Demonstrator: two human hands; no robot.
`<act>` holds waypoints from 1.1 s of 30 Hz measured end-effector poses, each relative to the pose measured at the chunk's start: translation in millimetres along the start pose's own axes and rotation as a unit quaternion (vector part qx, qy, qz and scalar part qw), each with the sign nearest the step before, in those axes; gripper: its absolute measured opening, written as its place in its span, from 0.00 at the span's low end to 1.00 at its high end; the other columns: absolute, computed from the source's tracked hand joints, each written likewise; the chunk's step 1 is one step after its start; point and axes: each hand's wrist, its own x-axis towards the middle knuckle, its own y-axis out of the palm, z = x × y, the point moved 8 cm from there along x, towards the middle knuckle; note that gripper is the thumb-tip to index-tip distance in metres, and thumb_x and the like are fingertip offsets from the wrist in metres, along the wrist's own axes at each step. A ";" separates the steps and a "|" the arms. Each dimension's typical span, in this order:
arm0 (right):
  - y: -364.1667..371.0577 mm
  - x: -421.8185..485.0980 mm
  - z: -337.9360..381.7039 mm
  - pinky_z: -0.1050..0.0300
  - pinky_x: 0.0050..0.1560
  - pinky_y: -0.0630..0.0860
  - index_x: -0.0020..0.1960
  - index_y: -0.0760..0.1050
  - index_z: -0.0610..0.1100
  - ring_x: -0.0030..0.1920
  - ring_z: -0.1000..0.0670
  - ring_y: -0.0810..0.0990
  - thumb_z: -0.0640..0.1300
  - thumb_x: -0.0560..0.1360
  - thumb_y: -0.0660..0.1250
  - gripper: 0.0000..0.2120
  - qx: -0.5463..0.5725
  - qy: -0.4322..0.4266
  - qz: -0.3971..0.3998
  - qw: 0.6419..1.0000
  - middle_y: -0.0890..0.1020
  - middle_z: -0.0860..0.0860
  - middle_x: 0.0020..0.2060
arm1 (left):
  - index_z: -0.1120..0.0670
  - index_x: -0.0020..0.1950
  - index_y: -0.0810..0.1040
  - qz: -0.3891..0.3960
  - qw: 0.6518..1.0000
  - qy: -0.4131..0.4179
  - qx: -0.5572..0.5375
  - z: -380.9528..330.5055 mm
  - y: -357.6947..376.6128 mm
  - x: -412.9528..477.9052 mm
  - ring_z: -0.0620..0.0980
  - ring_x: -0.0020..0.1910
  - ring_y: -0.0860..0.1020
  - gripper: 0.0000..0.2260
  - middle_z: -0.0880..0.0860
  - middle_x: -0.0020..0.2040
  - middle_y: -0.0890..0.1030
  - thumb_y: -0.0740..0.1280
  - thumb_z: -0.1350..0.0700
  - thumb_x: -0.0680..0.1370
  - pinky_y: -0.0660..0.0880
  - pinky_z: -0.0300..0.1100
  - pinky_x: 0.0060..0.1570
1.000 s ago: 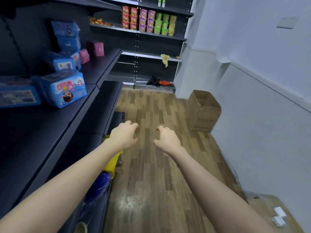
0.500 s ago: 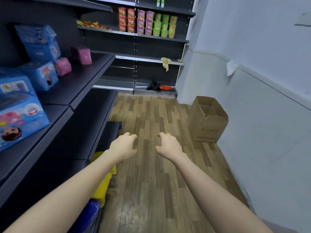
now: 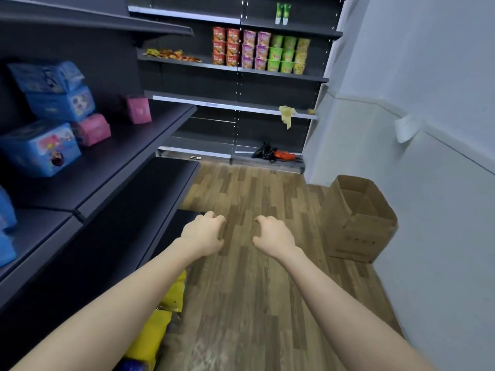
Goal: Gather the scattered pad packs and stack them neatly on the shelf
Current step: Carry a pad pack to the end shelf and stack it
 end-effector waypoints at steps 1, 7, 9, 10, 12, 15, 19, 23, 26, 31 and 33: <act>3.2 8.3 -0.1 0.48 0.60 0.71 0.69 0.66 0.43 0.63 0.40 0.71 0.44 0.75 0.61 0.22 0.000 -0.002 0.005 1.000 0.73 0.42 0.62 | 0.52 0.67 0.67 0.006 1.000 -0.003 0.005 2.4 2.8 6.3 0.56 0.59 0.71 0.20 0.54 0.61 0.70 0.63 0.52 0.76 0.74 0.49 0.52; 19.0 64.7 1.9 0.48 0.59 0.70 0.69 0.65 0.44 0.63 0.40 0.70 0.45 0.75 0.62 0.23 -0.012 -0.015 0.041 0.999 0.72 0.43 0.63 | 0.53 0.67 0.67 0.033 0.999 -0.014 0.022 24.7 13.7 55.8 0.57 0.60 0.70 0.20 0.55 0.62 0.69 0.63 0.51 0.76 0.73 0.50 0.54; 20.7 87.7 3.2 0.48 0.59 0.71 0.70 0.64 0.44 0.64 0.40 0.70 0.45 0.75 0.62 0.24 -0.017 -0.015 0.047 0.999 0.72 0.43 0.64 | 0.53 0.67 0.67 0.036 0.999 -0.019 0.029 35.0 12.3 79.1 0.57 0.60 0.70 0.19 0.55 0.62 0.69 0.63 0.52 0.76 0.72 0.48 0.52; 20.5 100.5 4.4 0.48 0.60 0.71 0.71 0.64 0.44 0.64 0.40 0.70 0.45 0.75 0.62 0.24 -0.019 -0.015 0.048 0.999 0.71 0.43 0.64 | 0.53 0.66 0.67 0.035 0.999 -0.020 0.032 40.6 10.0 91.9 0.57 0.60 0.70 0.19 0.55 0.61 0.69 0.62 0.53 0.76 0.71 0.48 0.51; 18.3 128.2 9.2 0.48 0.62 0.71 0.72 0.63 0.45 0.65 0.40 0.69 0.45 0.75 0.62 0.26 -0.021 -0.016 0.050 0.998 0.71 0.43 0.65 | 0.53 0.65 0.68 0.030 0.999 -0.019 0.034 52.4 2.4 119.2 0.57 0.59 0.70 0.18 0.54 0.60 0.70 0.62 0.54 0.76 0.71 0.47 0.49; 10.2 174.8 23.2 0.48 0.62 0.70 0.72 0.63 0.45 0.65 0.40 0.69 0.45 0.75 0.62 0.26 -0.023 -0.021 0.043 0.999 0.71 0.44 0.65 | 0.54 0.64 0.69 0.015 0.999 -0.019 0.031 71.1 -16.4 161.0 0.57 0.60 0.70 0.17 0.54 0.60 0.70 0.62 0.53 0.76 0.72 0.48 0.51; -1.5 233.6 48.8 0.48 0.63 0.70 0.73 0.61 0.46 0.66 0.41 0.69 0.45 0.75 0.62 0.27 -0.021 -0.030 0.032 0.999 0.70 0.44 0.67 | 0.53 0.66 0.68 -0.003 0.999 -0.023 0.029 97.5 -40.4 210.9 0.56 0.61 0.69 0.18 0.54 0.61 0.70 0.62 0.52 0.77 0.71 0.48 0.52; -5.7 278.2 71.4 0.47 0.62 0.70 0.73 0.62 0.46 0.66 0.41 0.69 0.44 0.75 0.62 0.26 -0.022 -0.040 0.023 0.999 0.70 0.45 0.67 | 0.53 0.68 0.67 -0.011 0.999 -0.041 0.014 126.1 -52.6 245.1 0.56 0.61 0.69 0.20 0.54 0.63 0.69 0.62 0.52 0.77 0.72 0.47 0.52; -1.9 305.5 87.7 0.47 0.62 0.71 0.72 0.63 0.45 0.65 0.41 0.69 0.45 0.75 0.62 0.25 -0.024 -0.055 0.025 0.998 0.71 0.45 0.66 | 0.53 0.69 0.66 -0.019 0.999 -0.051 0.006 147.2 -56.0 265.0 0.56 0.60 0.70 0.21 0.54 0.63 0.70 0.63 0.52 0.76 0.74 0.47 0.50; 3.3 339.8 107.7 0.47 0.62 0.69 0.72 0.62 0.45 0.66 0.41 0.68 0.46 0.76 0.62 0.26 -0.020 -0.074 0.035 0.996 0.70 0.45 0.66 | 0.53 0.68 0.66 -0.010 0.998 -0.064 0.006 172.7 -56.2 290.6 0.56 0.60 0.70 0.21 0.54 0.64 0.69 0.63 0.52 0.77 0.74 0.47 0.50; 4.7 353.4 112.4 0.47 0.62 0.69 0.72 0.63 0.45 0.65 0.41 0.69 0.46 0.76 0.62 0.25 -0.016 -0.081 0.037 0.996 0.71 0.45 0.66 | 0.53 0.68 0.67 -0.007 0.997 -0.073 0.003 181.6 -53.8 300.4 0.56 0.59 0.71 0.20 0.54 0.63 0.69 0.63 0.52 0.76 0.75 0.47 0.51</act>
